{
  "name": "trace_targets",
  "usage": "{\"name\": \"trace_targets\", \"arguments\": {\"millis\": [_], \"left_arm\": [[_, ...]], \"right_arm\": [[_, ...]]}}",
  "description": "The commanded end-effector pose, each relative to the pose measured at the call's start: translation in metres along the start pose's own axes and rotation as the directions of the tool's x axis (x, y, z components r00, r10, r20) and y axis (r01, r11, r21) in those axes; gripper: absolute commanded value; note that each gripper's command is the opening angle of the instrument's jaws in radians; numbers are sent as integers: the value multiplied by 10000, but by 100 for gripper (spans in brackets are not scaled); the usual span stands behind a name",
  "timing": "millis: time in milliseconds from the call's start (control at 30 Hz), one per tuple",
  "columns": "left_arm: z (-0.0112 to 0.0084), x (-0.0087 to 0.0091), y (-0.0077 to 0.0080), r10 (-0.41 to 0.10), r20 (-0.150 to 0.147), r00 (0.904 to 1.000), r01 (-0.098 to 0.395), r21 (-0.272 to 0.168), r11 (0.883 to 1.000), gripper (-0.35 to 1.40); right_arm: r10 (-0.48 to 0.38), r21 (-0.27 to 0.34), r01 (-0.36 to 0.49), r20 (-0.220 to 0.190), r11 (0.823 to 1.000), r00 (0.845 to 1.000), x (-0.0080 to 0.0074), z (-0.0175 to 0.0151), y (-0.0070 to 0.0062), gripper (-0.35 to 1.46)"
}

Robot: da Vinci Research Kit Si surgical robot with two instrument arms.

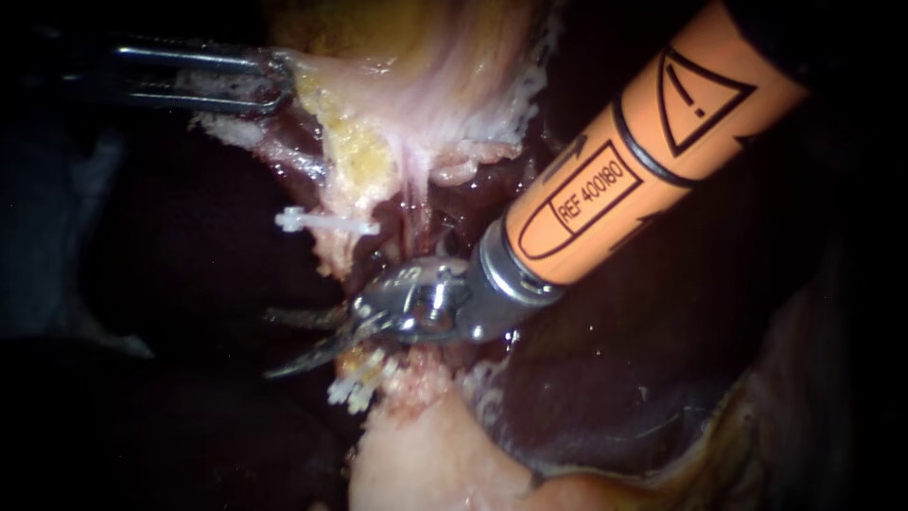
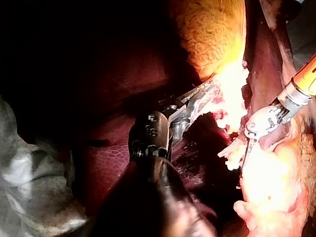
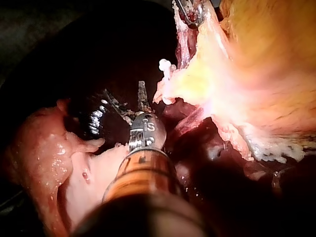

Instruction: Go back from the cut left tube

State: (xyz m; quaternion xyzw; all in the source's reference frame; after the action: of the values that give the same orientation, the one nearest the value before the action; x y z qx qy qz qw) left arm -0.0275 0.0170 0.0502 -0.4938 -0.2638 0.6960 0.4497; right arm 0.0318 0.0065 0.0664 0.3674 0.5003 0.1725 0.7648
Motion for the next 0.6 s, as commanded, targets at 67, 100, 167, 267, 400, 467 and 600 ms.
{"name": "trace_targets", "arguments": {"millis": [67,100,167,267,400,467,600], "left_arm": [[0,0,0,1,2,10000,-1,-2,10000,-35],[0,0,0,1,2,10000,-1,-2,10000,-35],[0,0,0,2,1,10000,-2,-2,10000,-35],[0,0,-1,5,2,10000,-5,-3,10000,-35],[0,-1,-1,6,3,10000,-6,-5,10000,-35],[-1,-1,-1,7,3,10000,-7,-5,10000,-35],[-1,-1,-1,8,2,10000,-8,-4,10000,-35]], "right_arm": [[-442,-413,442,-6,9982,9990,0,-14,-8,143],[-718,-615,714,-44,9955,9974,1,-24,-13,143],[-1244,-1040,1233,-49,9869,9922,2,-41,-21,143],[-1958,-1759,1927,-4,9654,9806,2,-71,-33,143],[-2581,-2269,2601,391,9385,9653,-2,-110,-43,143],[-2757,-2455,2931,1034,9240,9557,-6,-129,-47,143],[-2807,-2739,3376,2265,9006,9327,-17,-160,-51,143]]}}
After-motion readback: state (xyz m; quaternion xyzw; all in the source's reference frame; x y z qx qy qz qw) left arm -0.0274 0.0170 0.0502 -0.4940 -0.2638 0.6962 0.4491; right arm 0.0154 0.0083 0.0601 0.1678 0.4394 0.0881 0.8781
